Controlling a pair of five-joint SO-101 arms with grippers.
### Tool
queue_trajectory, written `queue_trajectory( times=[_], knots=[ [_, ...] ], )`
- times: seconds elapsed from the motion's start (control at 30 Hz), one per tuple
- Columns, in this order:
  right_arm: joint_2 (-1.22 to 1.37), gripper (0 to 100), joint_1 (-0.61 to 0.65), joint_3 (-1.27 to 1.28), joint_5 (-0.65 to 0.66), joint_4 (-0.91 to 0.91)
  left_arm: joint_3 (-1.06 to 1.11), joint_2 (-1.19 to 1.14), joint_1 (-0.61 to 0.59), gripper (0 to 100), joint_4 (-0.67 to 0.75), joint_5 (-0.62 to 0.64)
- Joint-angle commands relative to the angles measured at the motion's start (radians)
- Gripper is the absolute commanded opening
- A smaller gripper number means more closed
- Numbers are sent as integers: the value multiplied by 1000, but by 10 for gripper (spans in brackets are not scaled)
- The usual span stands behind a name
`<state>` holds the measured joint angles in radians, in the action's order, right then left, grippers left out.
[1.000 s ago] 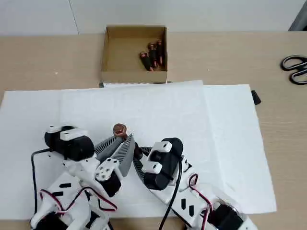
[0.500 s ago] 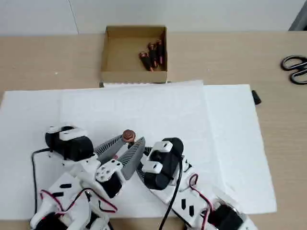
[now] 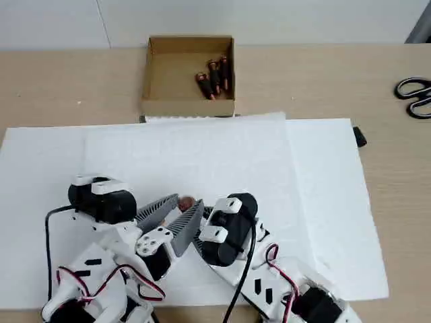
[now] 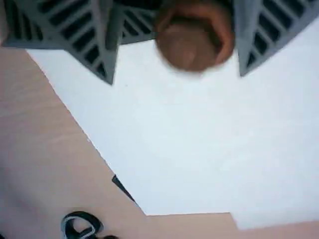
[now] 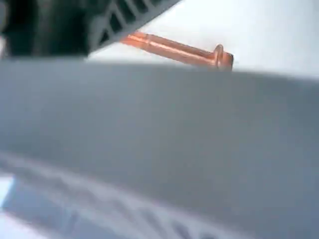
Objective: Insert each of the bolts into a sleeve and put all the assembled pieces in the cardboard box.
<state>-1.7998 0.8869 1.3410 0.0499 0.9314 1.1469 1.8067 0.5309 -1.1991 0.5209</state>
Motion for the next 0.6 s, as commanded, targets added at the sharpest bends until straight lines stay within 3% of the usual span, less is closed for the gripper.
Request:
queue_trajectory(
  times=[0.0, 0.27, 0.57],
  knots=[
    [-8, 2, 2, -29, 3, -1, -4, 3, -2, 157, 0, -15],
    [-8, 2, 2, -29, 3, -1, 1, 3, -68, 235, -9, -37],
    [-8, 2, 2, -18, 3, -1, -56, 5, -129, 199, 0, -60]
  ],
)
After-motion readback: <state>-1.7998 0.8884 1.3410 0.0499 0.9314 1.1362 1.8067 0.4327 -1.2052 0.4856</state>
